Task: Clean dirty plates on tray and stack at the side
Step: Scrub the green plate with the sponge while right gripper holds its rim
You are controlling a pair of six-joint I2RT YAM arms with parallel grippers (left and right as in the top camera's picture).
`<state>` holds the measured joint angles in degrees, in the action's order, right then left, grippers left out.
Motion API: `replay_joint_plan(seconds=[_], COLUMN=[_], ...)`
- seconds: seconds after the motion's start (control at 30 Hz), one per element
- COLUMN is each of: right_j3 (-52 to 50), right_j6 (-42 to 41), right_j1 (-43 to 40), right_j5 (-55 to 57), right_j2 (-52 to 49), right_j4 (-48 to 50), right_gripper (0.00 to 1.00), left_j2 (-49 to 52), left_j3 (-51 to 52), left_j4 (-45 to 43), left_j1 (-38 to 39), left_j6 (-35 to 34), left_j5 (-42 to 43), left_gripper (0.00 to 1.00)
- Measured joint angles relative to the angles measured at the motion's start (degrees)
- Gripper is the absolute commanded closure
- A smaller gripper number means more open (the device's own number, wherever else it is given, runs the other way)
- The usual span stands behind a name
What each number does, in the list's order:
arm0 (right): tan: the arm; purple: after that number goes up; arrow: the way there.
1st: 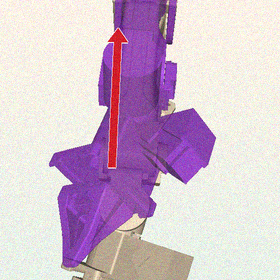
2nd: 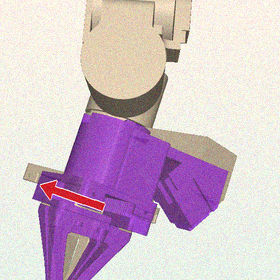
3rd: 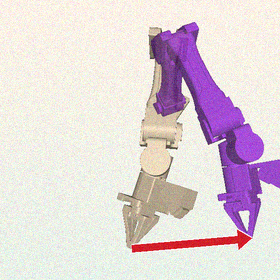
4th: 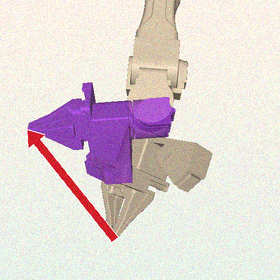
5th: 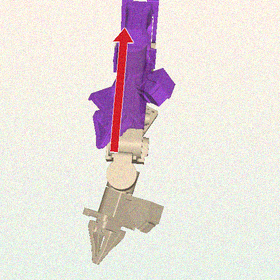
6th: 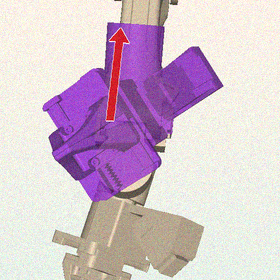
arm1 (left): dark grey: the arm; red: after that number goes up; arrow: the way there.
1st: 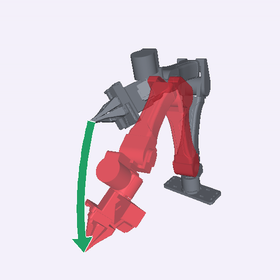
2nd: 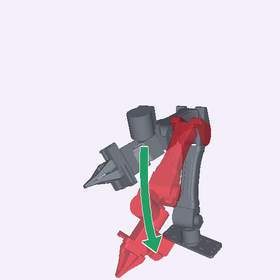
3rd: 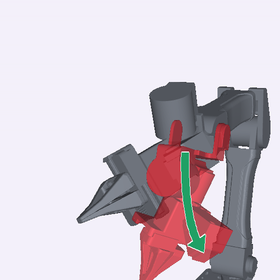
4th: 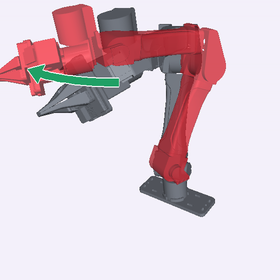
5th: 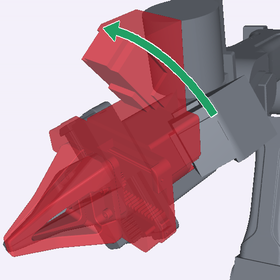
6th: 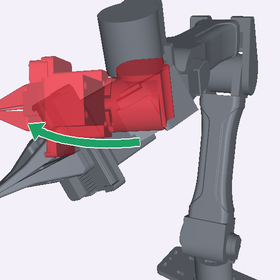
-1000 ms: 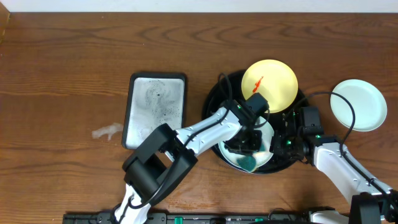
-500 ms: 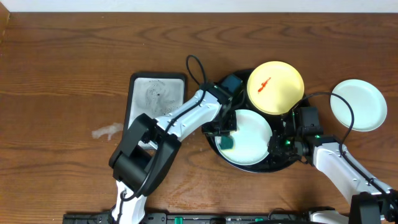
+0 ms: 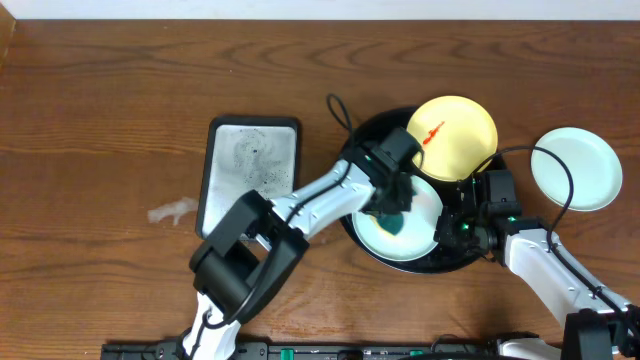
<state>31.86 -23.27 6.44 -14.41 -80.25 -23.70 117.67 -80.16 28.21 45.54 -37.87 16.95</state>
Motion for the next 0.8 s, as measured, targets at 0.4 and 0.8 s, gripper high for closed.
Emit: replay_joint_plan(seconds=[0.4,0.8], right_j3=[0.0,0.0], right_j6=[0.0,0.0], right_j1=[0.0,0.0], right_j5=[1.6,0.9], right_j2=[0.0,0.0], right_j4=[0.0,-0.5], right_gripper=[0.99,0.99], left_j2=[0.7,-0.6], left_j3=[0.0,-1.8], left_j4=[-3.4,15.3], left_j1=[4.0,2.7], left_j6=[-2.0,-0.9], left_j5=[4.0,-8.8], left_gripper=[0.92,0.93])
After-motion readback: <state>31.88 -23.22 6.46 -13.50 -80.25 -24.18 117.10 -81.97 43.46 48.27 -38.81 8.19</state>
